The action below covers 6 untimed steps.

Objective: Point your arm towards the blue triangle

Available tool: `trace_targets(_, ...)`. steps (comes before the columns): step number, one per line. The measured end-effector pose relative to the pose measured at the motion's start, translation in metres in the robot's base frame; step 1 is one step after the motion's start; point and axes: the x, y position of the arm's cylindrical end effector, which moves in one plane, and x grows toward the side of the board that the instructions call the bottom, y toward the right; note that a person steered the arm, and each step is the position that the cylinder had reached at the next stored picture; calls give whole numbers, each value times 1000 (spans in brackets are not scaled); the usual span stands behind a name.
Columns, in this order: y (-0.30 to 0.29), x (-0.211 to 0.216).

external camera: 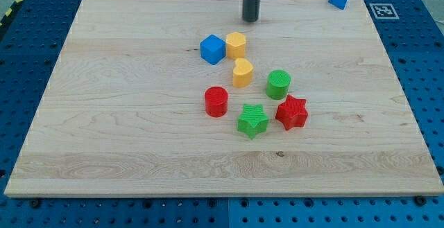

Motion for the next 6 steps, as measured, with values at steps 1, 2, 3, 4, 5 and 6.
trace_targets(1, 44, -48)
trace_targets(2, 72, -65)
trace_targets(3, 110, -64)
trace_targets(4, 132, -64)
trace_targets(5, 134, -64)
trace_targets(6, 147, -65)
